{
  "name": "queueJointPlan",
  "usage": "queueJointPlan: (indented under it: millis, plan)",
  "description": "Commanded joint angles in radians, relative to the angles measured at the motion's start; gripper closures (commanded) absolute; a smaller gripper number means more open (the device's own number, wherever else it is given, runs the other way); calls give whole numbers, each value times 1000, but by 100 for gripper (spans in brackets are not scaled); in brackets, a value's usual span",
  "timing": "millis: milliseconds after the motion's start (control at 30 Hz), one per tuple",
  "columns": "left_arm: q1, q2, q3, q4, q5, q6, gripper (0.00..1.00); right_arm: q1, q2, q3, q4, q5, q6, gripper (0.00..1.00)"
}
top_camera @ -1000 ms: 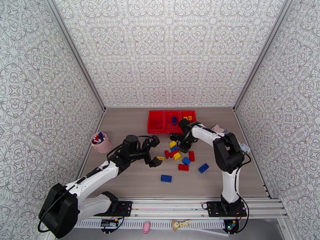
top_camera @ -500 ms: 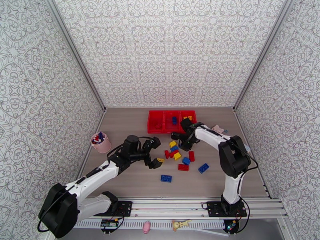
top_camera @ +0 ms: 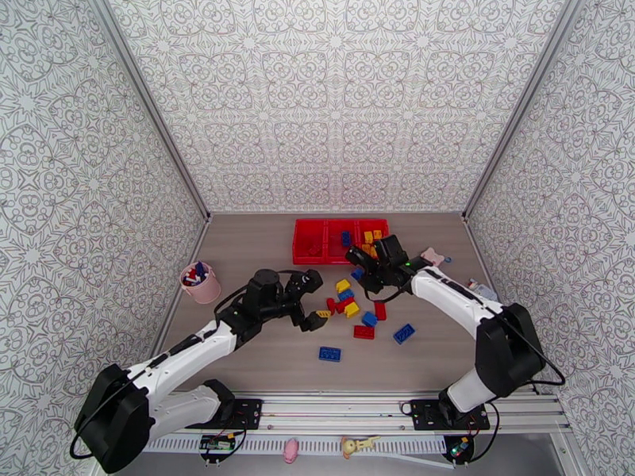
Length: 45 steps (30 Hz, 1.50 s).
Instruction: Sort the legos into containers by color
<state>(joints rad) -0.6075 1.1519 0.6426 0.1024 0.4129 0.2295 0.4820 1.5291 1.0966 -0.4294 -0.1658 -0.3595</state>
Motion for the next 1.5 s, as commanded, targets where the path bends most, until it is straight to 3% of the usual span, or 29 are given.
queueJointPlan:
  millis: [0, 233, 467, 900, 1200, 1333, 1467]
  plan:
    - [-35, 12, -35, 168, -190, -79, 0, 0, -43, -67, 186, -20, 112, 85]
    - [-74, 111, 1, 281, -282, -107, 0, -6, 24, -41, 435, -15, 227, 85]
    - [-86, 150, 21, 303, -311, -134, 0, -28, 207, 118, 543, -6, 305, 86]
    - [-83, 123, -13, 257, -326, -109, 0, -32, 571, 543, 372, 105, 400, 84]
    - [-61, 94, -22, 196, -311, -81, 0, -34, 729, 713, 266, 142, 398, 82]
    - [-51, 95, -4, 156, -296, -78, 0, -34, 730, 708, 282, 144, 406, 73]
    - [-44, 77, 20, 97, -250, -44, 0, -34, 681, 664, 315, 137, 398, 54]
